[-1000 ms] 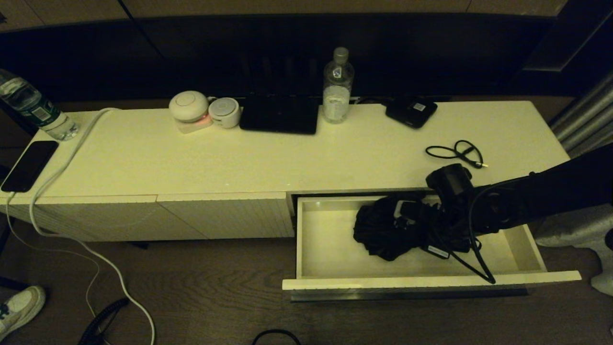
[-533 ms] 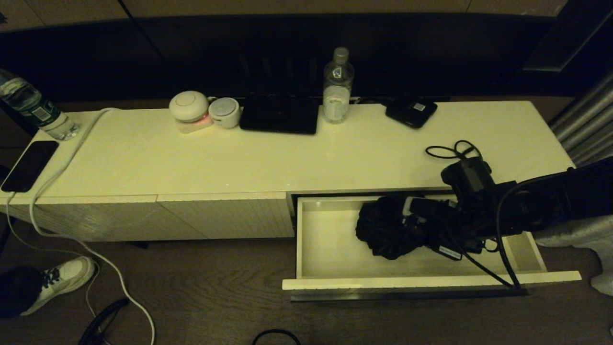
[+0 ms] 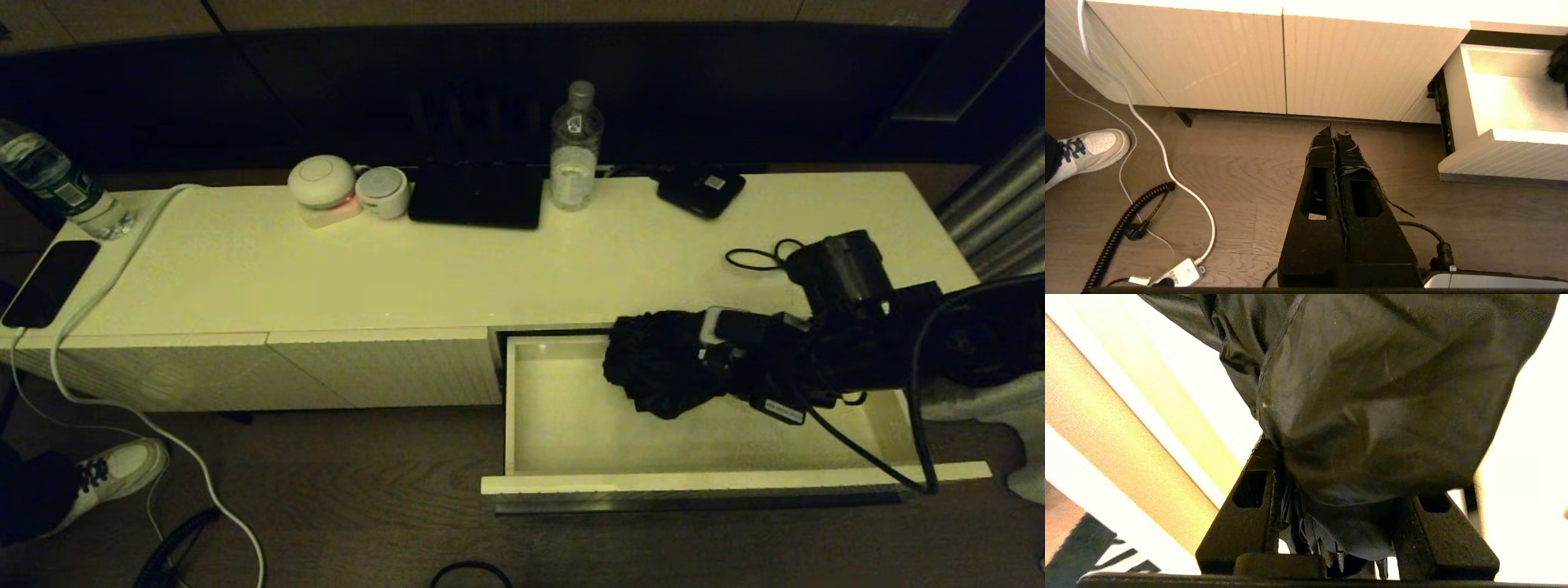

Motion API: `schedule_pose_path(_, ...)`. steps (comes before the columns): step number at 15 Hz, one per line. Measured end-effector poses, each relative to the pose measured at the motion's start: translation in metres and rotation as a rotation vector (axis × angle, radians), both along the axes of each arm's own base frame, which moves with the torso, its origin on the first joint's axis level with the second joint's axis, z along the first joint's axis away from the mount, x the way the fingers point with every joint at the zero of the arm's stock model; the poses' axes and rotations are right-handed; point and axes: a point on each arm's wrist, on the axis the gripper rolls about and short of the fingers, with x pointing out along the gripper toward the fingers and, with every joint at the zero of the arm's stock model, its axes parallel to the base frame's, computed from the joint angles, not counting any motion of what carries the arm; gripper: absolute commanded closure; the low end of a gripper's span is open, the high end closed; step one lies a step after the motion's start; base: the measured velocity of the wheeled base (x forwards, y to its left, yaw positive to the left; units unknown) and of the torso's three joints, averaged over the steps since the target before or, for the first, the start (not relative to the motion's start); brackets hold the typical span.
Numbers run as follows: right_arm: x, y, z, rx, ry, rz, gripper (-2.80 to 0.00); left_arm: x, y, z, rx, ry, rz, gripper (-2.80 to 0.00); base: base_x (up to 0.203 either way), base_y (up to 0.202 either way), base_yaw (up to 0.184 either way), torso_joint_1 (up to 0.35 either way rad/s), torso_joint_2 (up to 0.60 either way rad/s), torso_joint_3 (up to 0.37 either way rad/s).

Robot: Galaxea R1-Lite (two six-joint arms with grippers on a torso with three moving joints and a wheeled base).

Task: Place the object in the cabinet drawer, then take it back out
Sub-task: Take the umbrella out of the drawer and put it on the table

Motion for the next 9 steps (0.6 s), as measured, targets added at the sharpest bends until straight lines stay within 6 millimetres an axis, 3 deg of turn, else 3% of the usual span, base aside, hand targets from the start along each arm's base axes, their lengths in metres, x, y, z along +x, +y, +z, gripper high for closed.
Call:
schedule_pose_path(6,-0.037,-0.004,0.053,0.1,-0.166,-0.017,0.0,0.0,0.0,0.0,0.0,0.0,-0.001,0.0,0.0,0.0,0.0,0.0,0.0,0.0)
schedule_pose_path(9,-0.052,0.003,0.067,0.2,-0.187,-0.044,0.0,0.0,0.0,0.0,0.0,0.0,-0.001,0.0,0.0,0.0,0.0,0.0,0.0,0.0)
